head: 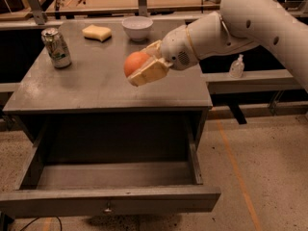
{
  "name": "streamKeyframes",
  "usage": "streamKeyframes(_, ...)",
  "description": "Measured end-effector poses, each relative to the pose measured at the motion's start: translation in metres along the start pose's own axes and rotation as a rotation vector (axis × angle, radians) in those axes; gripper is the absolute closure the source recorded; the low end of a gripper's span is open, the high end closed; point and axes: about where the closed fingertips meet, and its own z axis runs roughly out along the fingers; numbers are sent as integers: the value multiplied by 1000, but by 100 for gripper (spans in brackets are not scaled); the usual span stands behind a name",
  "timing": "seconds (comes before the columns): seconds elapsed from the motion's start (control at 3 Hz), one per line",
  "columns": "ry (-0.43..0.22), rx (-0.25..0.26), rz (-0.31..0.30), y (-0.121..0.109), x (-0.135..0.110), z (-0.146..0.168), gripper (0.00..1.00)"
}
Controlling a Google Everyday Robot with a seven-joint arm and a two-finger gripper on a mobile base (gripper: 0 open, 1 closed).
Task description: Place orange into top drawer
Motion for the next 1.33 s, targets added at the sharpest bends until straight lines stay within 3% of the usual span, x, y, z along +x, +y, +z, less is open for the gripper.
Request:
streamKeyframes(0.33, -19, 28, 76, 26, -3, -8, 100)
streamKeyframes(0.67, -8, 67, 210, 71, 27, -4, 100)
streamKeyframes(1.0, 16, 78, 266, 97, 59, 7, 100)
streamKeyframes(1.33, 57, 71, 257, 120, 106, 32, 100)
